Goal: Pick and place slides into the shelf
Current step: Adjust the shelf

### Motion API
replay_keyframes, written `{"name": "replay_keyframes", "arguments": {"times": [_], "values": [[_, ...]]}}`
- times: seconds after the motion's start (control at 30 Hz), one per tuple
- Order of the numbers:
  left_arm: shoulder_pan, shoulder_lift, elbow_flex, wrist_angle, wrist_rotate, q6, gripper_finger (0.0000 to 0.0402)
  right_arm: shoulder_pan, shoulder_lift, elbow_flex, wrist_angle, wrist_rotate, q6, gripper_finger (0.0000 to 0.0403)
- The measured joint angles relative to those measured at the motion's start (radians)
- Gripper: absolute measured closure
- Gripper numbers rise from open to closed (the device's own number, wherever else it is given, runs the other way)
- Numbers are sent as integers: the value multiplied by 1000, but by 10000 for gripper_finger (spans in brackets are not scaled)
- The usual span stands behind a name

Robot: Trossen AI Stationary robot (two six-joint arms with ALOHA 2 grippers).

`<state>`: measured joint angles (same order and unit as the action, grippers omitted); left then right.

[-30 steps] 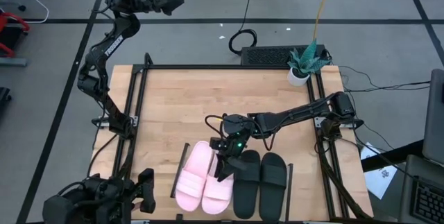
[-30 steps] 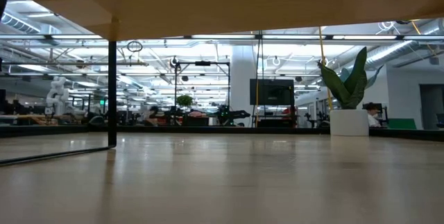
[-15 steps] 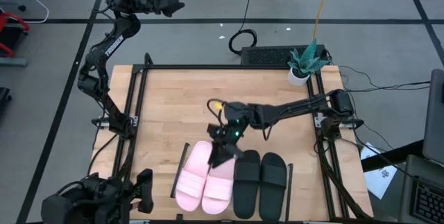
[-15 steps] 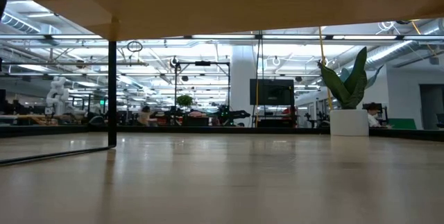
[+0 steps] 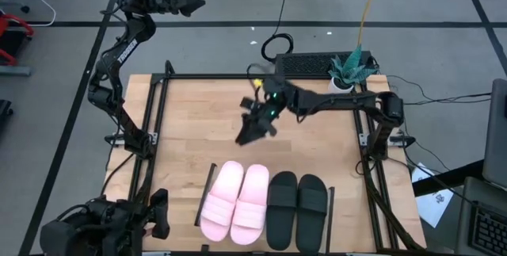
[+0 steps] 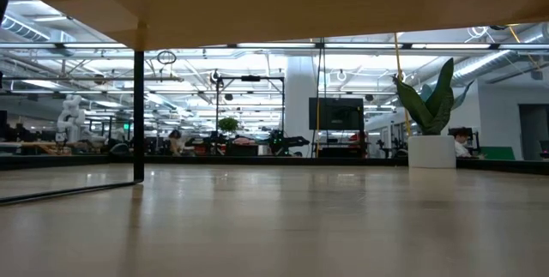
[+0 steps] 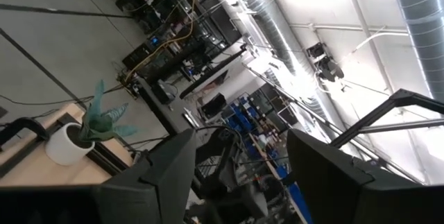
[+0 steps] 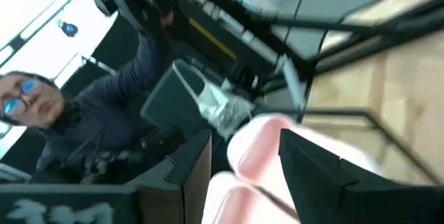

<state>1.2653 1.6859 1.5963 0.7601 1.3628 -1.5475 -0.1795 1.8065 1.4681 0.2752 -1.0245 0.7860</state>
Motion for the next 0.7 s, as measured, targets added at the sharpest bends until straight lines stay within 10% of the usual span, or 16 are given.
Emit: {"name": "replay_keyframes", "arguments": {"times": [0.47,0.7], "values": [[-84,-4,0,9,31,-23,174,-212,-271,0,-6,-154,163,243],[-109,-103,0,10,33,-19,174,-155,-505,0,-310,-148,105,243]]}}
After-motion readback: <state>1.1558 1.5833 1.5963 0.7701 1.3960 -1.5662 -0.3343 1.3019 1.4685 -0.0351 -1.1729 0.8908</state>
